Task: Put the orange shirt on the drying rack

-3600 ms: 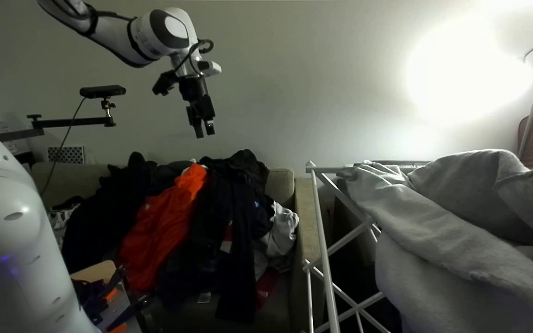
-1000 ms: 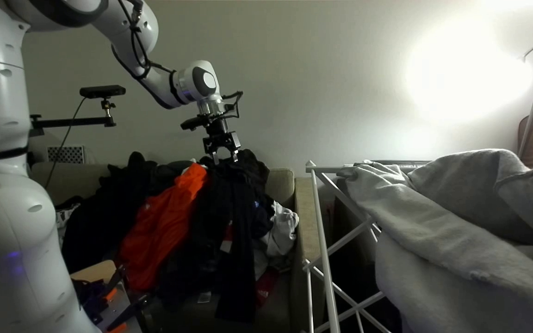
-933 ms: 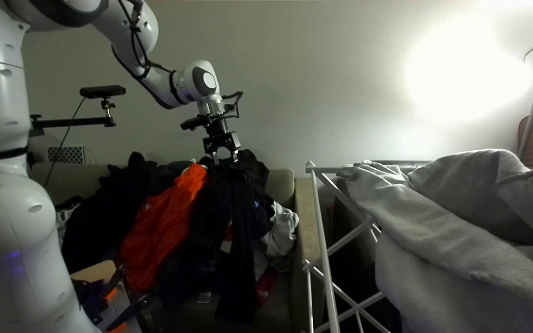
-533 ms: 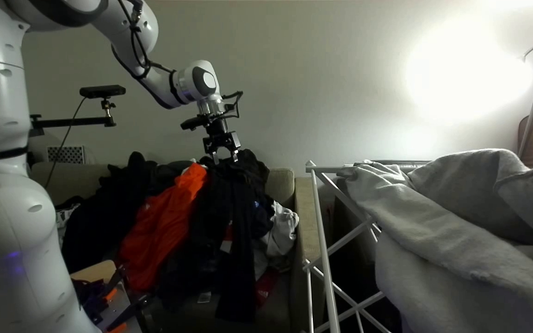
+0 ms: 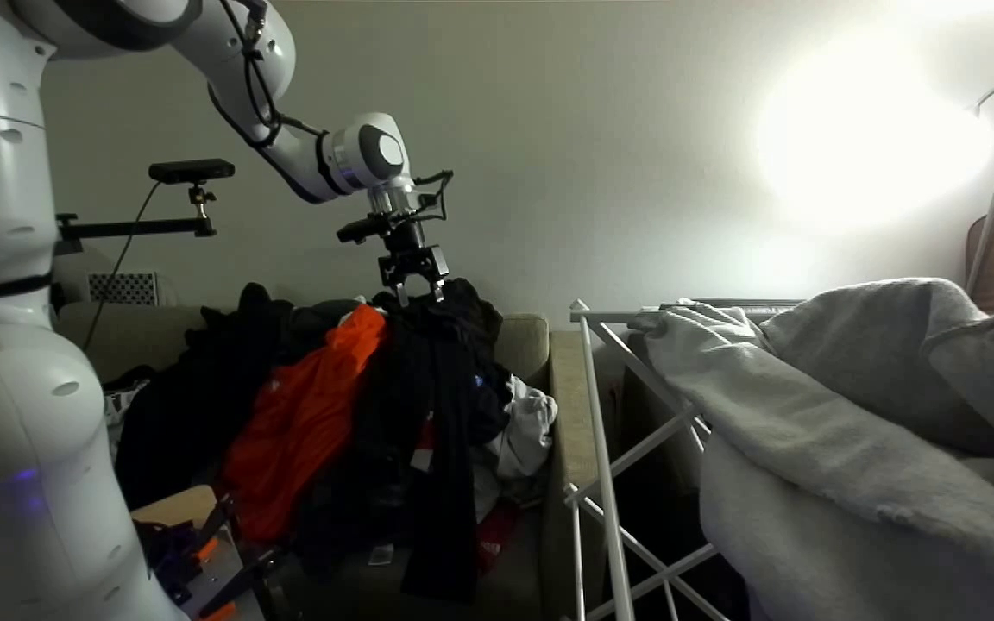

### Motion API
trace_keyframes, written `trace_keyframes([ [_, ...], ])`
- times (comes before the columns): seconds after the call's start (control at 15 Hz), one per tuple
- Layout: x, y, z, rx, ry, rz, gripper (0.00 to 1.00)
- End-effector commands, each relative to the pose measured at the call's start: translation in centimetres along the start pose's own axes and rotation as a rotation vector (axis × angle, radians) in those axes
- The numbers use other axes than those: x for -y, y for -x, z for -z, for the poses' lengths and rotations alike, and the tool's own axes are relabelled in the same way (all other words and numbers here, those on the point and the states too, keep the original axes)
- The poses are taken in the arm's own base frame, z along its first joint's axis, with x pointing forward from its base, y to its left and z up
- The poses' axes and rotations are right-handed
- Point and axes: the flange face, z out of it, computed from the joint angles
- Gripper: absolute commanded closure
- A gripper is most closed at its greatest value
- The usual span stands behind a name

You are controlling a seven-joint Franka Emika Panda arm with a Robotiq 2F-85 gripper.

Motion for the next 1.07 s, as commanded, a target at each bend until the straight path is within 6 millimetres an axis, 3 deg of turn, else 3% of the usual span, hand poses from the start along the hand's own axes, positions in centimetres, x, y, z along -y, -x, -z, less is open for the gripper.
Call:
trace_keyframes([
  [0.0,0.9,-0.5,-0.5,-0.013,-0.024,0.026,0.00],
  [0.53,7.0,-2.1,-2.2,-0.113,-0.101,0.176,0.00],
  [1.0,10.9,-4.0,-3.3,-0.170,-0.231,0.305,0.00],
])
